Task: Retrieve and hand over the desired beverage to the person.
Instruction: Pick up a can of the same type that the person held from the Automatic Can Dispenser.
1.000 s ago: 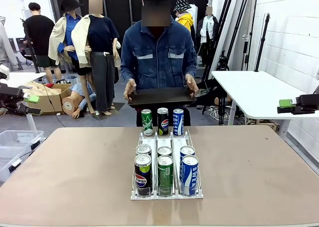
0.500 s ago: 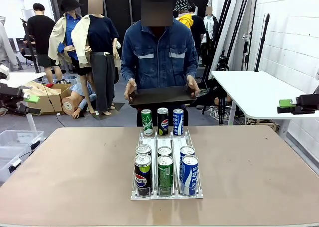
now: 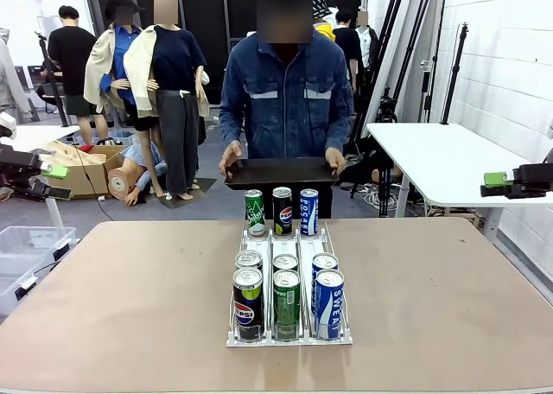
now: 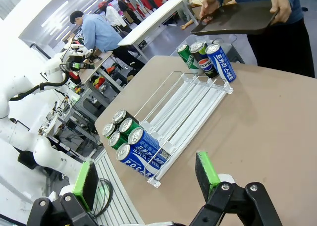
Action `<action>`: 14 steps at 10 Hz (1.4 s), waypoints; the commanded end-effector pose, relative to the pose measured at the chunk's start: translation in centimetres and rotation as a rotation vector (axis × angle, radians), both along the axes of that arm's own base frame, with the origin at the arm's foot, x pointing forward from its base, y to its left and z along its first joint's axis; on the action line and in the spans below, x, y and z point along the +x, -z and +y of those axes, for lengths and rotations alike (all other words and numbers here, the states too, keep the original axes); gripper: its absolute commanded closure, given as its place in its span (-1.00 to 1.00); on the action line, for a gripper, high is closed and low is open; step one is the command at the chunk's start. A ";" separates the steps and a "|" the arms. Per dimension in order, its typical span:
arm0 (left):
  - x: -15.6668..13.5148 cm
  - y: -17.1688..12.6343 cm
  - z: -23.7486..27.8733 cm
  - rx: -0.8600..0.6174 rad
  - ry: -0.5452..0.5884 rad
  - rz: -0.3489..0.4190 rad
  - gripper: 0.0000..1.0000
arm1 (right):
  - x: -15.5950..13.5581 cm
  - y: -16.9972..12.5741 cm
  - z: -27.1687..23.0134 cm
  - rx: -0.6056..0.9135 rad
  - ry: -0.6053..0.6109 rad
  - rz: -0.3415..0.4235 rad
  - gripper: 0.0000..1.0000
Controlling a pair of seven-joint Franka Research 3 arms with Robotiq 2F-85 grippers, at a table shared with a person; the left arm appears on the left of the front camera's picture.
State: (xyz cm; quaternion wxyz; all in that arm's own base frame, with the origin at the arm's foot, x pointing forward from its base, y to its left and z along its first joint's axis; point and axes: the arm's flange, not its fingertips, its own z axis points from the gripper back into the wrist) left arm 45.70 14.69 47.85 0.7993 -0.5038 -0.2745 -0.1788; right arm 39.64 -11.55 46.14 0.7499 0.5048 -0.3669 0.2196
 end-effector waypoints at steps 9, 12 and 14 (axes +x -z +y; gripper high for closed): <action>0.0 -0.2 0.0 0.002 -0.009 0.005 -1.00 | 0.0 0.0 -0.1 -0.005 -0.005 0.006 -1.00; 0.0 -0.2 0.0 0.002 -0.009 0.005 -1.00 | 0.0 0.0 -0.1 -0.005 -0.005 0.006 -1.00; 0.0 -0.2 0.0 0.002 -0.009 0.005 -1.00 | 0.0 0.0 -0.1 -0.005 -0.005 0.006 -1.00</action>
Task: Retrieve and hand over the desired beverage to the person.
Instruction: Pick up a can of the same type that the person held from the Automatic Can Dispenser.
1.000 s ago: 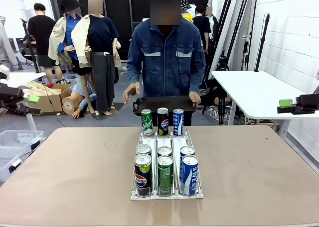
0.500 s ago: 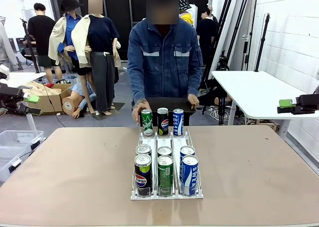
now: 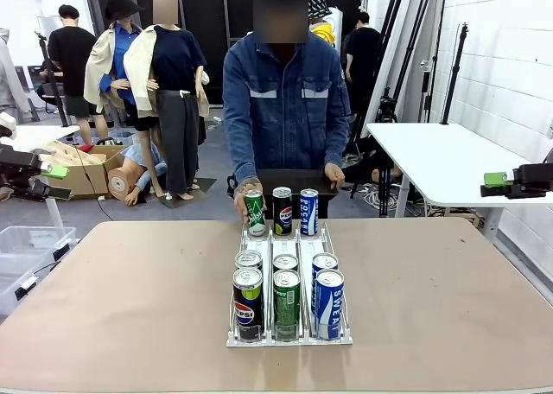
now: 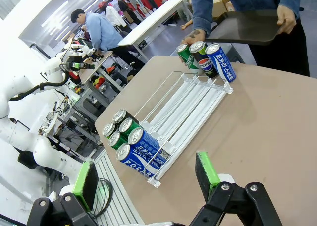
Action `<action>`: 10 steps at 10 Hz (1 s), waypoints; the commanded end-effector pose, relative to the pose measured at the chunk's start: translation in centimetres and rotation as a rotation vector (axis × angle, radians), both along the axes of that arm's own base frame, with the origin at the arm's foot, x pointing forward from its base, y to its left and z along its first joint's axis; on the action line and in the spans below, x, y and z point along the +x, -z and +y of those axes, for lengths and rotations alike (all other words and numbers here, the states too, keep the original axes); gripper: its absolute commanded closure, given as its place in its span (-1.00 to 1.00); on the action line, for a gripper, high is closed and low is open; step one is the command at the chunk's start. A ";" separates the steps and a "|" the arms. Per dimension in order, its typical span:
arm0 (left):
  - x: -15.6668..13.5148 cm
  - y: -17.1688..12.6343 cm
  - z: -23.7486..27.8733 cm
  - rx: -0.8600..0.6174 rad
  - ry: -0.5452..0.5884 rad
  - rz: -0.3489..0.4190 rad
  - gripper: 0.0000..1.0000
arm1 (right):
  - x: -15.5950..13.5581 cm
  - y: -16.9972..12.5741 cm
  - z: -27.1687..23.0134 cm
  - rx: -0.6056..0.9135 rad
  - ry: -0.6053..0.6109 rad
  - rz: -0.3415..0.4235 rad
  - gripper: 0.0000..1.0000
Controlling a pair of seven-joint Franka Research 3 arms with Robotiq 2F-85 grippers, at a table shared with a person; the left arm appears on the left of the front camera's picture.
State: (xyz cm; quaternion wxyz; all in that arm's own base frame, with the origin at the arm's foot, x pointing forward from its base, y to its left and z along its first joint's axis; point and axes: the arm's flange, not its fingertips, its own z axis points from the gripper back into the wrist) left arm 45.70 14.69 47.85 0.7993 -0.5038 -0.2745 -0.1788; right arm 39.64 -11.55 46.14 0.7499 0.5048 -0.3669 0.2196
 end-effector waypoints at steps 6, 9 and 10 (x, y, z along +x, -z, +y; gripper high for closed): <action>0.0 -0.2 0.0 0.002 -0.009 0.005 -1.00 | 0.0 0.0 -0.1 -0.005 -0.005 0.006 -1.00; 0.0 -0.2 0.0 0.002 -0.009 0.005 -1.00 | 0.0 0.0 -0.1 -0.005 -0.005 0.006 -1.00; 0.0 -0.2 0.0 0.002 -0.009 0.005 -1.00 | 0.0 0.0 -0.1 -0.005 -0.005 0.006 -1.00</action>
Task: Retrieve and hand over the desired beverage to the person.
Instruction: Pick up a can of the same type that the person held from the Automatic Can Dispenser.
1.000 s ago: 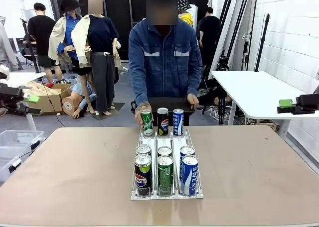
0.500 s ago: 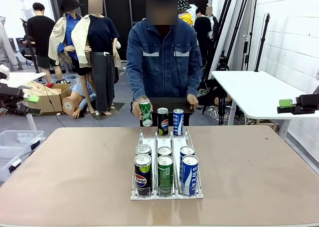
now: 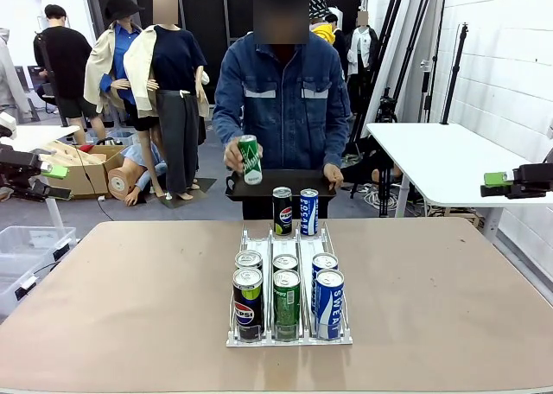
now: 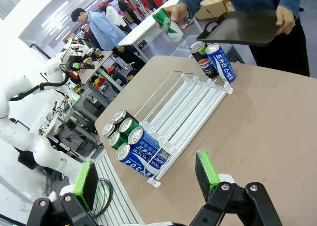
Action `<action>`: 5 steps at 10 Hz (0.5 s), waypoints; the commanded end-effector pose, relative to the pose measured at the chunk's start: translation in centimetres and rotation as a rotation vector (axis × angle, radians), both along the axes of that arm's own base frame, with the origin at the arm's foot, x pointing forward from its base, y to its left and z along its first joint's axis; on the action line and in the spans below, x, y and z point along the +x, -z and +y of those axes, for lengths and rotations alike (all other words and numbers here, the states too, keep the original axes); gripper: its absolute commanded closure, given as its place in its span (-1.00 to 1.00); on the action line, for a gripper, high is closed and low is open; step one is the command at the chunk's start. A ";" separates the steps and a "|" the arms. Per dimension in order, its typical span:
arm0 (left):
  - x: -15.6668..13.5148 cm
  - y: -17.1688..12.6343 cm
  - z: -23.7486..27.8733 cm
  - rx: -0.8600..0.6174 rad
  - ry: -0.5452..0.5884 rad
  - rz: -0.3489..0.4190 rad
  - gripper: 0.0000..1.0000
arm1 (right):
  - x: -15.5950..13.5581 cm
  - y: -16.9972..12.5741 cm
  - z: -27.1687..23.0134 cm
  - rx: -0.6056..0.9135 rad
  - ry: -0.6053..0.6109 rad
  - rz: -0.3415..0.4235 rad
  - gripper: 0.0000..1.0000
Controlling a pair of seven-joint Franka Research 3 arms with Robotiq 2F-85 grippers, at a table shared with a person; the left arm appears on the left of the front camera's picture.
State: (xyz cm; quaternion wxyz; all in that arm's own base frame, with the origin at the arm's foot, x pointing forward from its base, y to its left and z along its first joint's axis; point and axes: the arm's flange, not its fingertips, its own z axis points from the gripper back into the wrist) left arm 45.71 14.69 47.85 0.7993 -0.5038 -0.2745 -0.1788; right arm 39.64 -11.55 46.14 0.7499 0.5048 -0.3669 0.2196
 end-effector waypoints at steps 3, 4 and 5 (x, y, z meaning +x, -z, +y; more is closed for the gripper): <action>0.0 -0.2 0.0 0.002 -0.009 0.005 -1.00 | 0.0 0.0 -0.1 -0.005 -0.005 0.006 -1.00; 0.0 -0.2 0.0 0.002 -0.009 0.005 -1.00 | 0.0 0.0 -0.1 -0.005 -0.005 0.006 -1.00; 0.0 -0.2 0.0 0.002 -0.009 0.005 -1.00 | 0.0 0.0 -0.1 -0.005 -0.005 0.006 -1.00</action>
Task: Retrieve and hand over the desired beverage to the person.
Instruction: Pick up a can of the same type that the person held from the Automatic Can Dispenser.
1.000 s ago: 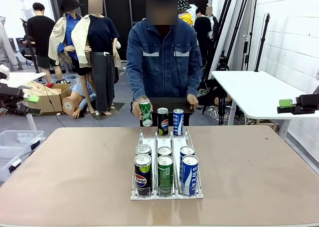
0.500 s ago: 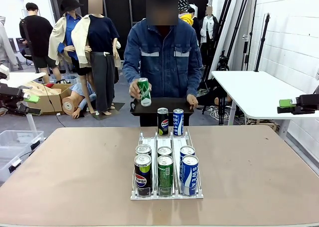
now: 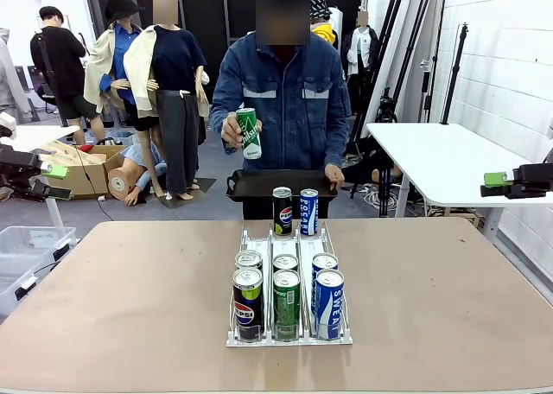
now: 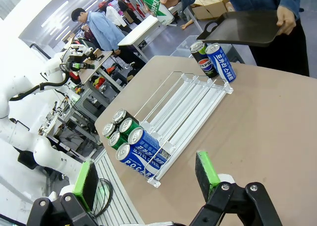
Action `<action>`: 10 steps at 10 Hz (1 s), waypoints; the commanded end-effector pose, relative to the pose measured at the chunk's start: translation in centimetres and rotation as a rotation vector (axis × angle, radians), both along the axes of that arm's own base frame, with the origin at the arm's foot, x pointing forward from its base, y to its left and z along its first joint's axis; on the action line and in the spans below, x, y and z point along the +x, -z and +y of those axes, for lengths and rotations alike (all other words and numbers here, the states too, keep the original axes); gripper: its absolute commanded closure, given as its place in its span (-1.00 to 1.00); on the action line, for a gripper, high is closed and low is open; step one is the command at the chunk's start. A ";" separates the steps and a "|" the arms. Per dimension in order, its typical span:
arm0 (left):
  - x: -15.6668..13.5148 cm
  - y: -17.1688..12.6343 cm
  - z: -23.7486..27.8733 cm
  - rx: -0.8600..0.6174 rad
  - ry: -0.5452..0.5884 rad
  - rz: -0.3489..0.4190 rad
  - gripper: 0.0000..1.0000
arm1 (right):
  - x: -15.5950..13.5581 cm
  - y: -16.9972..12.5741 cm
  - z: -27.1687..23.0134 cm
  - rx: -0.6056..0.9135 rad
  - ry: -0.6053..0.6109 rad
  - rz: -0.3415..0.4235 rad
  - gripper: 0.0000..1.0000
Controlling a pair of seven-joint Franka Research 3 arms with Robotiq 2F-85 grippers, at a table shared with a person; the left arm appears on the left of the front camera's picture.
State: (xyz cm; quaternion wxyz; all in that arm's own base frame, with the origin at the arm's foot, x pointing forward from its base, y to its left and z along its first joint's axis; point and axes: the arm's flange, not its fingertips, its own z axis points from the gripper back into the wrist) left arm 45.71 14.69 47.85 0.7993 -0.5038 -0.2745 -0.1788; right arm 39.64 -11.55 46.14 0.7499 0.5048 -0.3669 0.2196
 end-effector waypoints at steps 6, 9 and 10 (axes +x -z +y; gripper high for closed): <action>0.0 -0.2 0.0 0.002 -0.009 0.005 -1.00 | 0.0 0.0 -0.1 -0.005 -0.005 0.006 -1.00; 0.0 -0.2 0.0 0.002 -0.009 0.005 -1.00 | 0.0 0.0 -0.1 -0.005 -0.005 0.006 -1.00; 0.0 -0.2 0.0 0.002 -0.009 0.005 -1.00 | 0.0 0.0 -0.1 -0.005 -0.005 0.006 -1.00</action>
